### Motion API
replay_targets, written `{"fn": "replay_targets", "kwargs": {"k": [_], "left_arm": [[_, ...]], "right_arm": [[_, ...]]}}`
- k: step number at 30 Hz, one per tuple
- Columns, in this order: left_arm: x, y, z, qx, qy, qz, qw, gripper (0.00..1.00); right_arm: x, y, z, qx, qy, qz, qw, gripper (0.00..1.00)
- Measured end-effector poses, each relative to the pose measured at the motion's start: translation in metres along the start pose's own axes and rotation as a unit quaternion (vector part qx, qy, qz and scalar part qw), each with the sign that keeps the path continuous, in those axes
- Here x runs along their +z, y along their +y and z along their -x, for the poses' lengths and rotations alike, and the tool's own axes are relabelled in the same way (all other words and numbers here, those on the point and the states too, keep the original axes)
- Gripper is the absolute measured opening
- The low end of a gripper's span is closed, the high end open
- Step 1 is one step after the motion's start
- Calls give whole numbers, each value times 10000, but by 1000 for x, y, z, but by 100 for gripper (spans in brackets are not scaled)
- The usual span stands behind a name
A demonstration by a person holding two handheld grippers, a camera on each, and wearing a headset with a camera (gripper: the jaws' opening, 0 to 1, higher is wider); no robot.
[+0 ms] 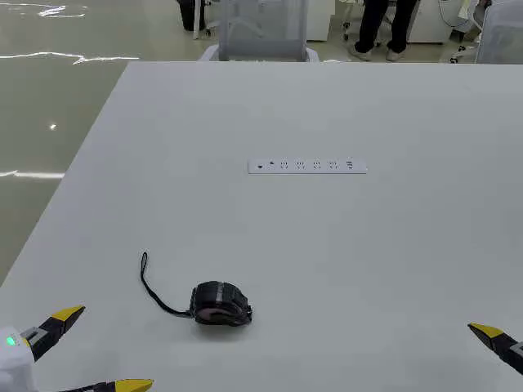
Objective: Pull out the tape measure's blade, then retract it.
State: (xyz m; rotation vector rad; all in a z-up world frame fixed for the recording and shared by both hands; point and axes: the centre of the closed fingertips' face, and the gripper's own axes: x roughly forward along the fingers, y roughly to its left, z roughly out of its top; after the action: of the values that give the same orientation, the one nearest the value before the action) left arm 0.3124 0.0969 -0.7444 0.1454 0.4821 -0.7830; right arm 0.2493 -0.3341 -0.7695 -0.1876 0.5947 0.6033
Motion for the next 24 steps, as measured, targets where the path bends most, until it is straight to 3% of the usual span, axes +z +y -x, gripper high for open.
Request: {"fn": "replay_targets", "kwargs": {"k": [10,24], "left_arm": [[-2,-3,0,-17,22,-16,10000,99],[7,-9,-11,-167,15,-138,9998,99]], "right_arm": [[-2,1,2,-19,17,-55,10000,100],[2,0,1,50,-28,16,10000,98]]}}
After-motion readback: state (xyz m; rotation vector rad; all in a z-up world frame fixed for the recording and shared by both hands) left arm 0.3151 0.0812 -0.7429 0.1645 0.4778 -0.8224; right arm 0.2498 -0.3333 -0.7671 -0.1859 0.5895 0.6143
